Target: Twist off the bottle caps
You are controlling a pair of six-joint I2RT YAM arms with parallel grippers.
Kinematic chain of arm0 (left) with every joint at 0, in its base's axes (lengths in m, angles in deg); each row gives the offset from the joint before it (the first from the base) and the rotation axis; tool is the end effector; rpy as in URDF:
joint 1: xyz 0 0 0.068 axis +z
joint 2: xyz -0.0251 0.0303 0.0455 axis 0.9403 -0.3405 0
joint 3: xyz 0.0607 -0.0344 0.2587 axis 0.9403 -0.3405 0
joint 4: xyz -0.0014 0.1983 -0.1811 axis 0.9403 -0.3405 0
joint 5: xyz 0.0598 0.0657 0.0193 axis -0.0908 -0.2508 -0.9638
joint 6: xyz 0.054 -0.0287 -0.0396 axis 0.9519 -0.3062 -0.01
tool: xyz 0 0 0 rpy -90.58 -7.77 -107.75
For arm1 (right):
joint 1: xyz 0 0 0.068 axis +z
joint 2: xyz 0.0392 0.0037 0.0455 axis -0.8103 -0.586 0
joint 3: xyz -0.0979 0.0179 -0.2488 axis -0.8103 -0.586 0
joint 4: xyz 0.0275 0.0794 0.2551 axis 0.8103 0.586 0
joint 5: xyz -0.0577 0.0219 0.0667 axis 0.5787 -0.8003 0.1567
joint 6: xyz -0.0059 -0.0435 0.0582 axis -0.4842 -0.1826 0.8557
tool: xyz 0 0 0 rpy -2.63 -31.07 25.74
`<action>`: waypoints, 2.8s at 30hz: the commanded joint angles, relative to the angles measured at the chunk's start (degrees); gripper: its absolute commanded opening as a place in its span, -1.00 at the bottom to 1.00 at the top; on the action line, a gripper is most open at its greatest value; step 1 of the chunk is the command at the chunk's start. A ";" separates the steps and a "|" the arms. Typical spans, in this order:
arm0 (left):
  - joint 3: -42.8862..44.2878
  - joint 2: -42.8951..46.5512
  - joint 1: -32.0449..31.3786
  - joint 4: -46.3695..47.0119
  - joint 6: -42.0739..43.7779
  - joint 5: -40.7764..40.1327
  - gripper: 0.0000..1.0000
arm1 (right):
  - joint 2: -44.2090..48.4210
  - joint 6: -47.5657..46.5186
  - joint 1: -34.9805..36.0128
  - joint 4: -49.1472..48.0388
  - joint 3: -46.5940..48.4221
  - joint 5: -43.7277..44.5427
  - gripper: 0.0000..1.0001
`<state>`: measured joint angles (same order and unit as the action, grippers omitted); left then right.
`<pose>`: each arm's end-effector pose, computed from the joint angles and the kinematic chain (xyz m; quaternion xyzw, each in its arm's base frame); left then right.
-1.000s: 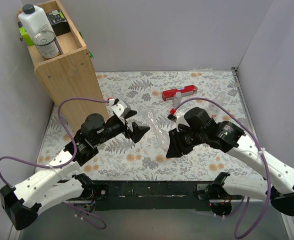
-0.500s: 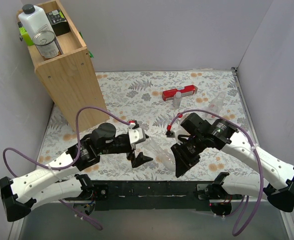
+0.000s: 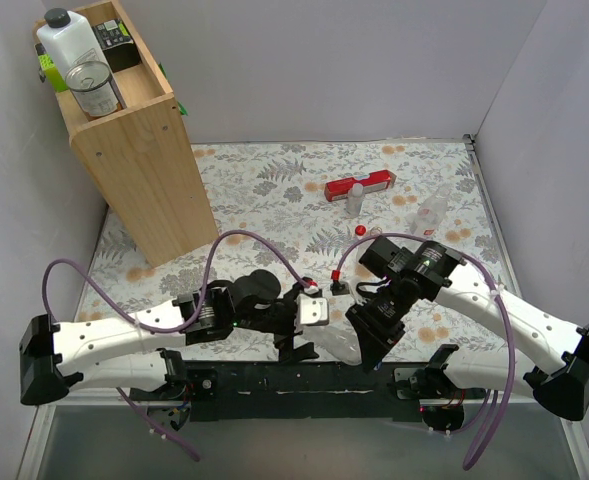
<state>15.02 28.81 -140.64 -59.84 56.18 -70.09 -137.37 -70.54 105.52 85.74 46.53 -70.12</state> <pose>0.0683 -0.2484 0.2640 0.3956 0.7695 -0.4503 0.2204 0.0855 0.1697 0.2722 0.3932 -0.8476 -0.3482 0.0752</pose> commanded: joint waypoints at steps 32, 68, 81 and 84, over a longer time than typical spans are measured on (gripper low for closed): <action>-6.34 2.27 5.58 19.89 -16.40 -15.13 -1.00 | 2.75 11.40 -0.86 -12.26 17.70 26.26 0.26; -10.56 11.15 8.05 23.69 -19.66 -29.45 -1.00 | 13.56 33.29 -0.77 -73.27 -6.46 42.89 0.01; -10.82 10.97 8.05 24.48 -19.31 -23.93 -0.57 | 13.21 33.38 -0.77 -75.03 -7.78 41.92 -0.97; -11.18 10.53 8.05 25.80 -19.48 -20.32 0.11 | 12.51 32.50 -0.77 -75.38 -7.52 40.69 -0.97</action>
<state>4.33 39.32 -132.70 -36.87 36.40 -95.99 -124.19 -37.15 104.34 14.44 39.14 -26.03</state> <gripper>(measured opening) 0.488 0.417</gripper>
